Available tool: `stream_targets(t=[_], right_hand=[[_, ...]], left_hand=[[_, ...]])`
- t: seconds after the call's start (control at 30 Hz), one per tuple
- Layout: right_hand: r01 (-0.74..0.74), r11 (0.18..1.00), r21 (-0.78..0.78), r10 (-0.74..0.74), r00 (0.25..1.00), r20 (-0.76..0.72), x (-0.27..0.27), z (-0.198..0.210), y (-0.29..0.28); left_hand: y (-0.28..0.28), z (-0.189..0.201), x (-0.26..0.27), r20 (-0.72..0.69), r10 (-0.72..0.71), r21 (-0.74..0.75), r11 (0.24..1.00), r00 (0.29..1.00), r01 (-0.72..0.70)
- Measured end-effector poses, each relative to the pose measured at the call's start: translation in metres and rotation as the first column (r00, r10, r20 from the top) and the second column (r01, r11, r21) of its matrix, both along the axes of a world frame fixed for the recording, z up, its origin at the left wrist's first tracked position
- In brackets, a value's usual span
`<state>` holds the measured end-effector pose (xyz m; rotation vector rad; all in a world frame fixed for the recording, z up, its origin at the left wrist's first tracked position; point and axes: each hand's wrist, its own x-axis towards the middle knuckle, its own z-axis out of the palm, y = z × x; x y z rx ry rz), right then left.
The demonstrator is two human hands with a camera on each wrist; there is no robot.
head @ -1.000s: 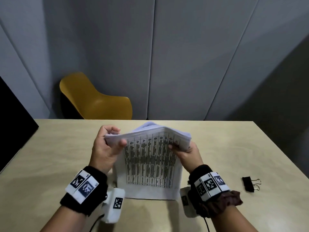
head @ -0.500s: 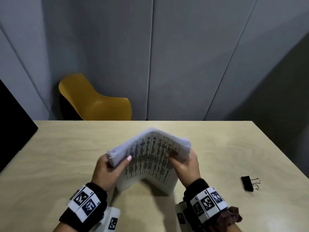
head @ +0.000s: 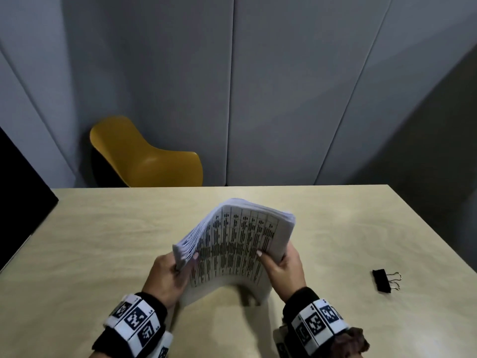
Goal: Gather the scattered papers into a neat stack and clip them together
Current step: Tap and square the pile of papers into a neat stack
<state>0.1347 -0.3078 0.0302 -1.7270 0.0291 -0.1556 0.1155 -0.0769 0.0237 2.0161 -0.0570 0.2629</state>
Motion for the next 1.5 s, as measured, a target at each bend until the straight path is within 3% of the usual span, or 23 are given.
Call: stream_targets(t=[0.1,0.17,0.23,0.27,0.33,0.4,0.5,0.6,0.63,0.77,0.87,1.0,1.23,1.5], right_hand=[[0.111,0.986,-0.123,-0.109,0.994,0.022,0.001,-0.005,-0.007],[0.236,0.959,-0.156,-0.249,0.966,-0.071,-0.001,-0.016,-0.014],[0.293,0.956,0.026,-0.274,0.919,-0.284,-0.004,-0.023,-0.016],[0.281,0.936,0.211,-0.190,0.911,-0.367,-0.005,-0.025,-0.017],[0.139,0.751,0.645,0.144,0.920,-0.365,-0.008,-0.021,-0.016],[-0.033,0.596,0.802,0.366,0.901,-0.235,-0.007,-0.013,-0.014],[-0.145,0.657,0.740,0.341,0.932,-0.120,0.002,-0.003,-0.018],[-0.128,0.785,0.606,0.218,0.973,-0.077,0.013,-0.003,-0.036],[-0.118,0.820,0.561,0.192,0.979,-0.075,0.016,-0.004,-0.043],[-0.147,0.901,0.408,0.201,0.975,-0.092,0.018,-0.007,-0.063],[-0.215,0.927,0.306,0.249,0.965,-0.077,0.012,-0.008,-0.053],[-0.219,0.936,0.277,0.225,0.974,0.011,0.008,-0.008,-0.036],[-0.046,0.974,0.224,0.037,0.998,0.046,0.009,-0.007,-0.028],[0.068,0.972,0.226,-0.076,0.997,0.026,0.003,-0.010,-0.018]], left_hand=[[0.004,0.008,-0.001,0.083,0.031,0.024,0.999,0.996,-0.033],[0.004,0.008,-0.001,0.010,0.081,-0.140,0.987,0.997,-0.079],[0.002,0.015,-0.001,-0.126,0.156,-0.348,0.918,0.980,-0.191],[-0.001,0.019,-0.002,-0.151,0.133,-0.453,0.871,0.979,-0.189],[-0.003,0.020,-0.002,-0.181,-0.012,-0.689,0.715,0.983,-0.118],[-0.010,0.023,-0.007,-0.181,-0.111,-0.797,0.599,0.977,-0.079],[-0.007,0.021,-0.007,-0.146,-0.119,-0.818,0.573,0.982,-0.052],[0.026,0.026,-0.003,-0.108,-0.143,-0.891,0.453,0.984,-0.032],[0.040,0.029,-0.002,-0.109,-0.167,-0.885,0.465,0.980,-0.019],[0.066,0.031,-0.008,-0.252,-0.275,-0.675,0.737,0.928,0.035],[0.050,0.022,-0.010,-0.257,-0.180,-0.574,0.819,0.950,0.000],[0.031,0.019,-0.006,-0.150,0.034,-0.494,0.863,0.988,-0.105],[0.017,0.028,-0.007,-0.105,0.119,-0.382,0.912,0.987,-0.151],[-0.002,0.037,-0.014,-0.080,0.185,-0.450,0.870,0.979,-0.201]])
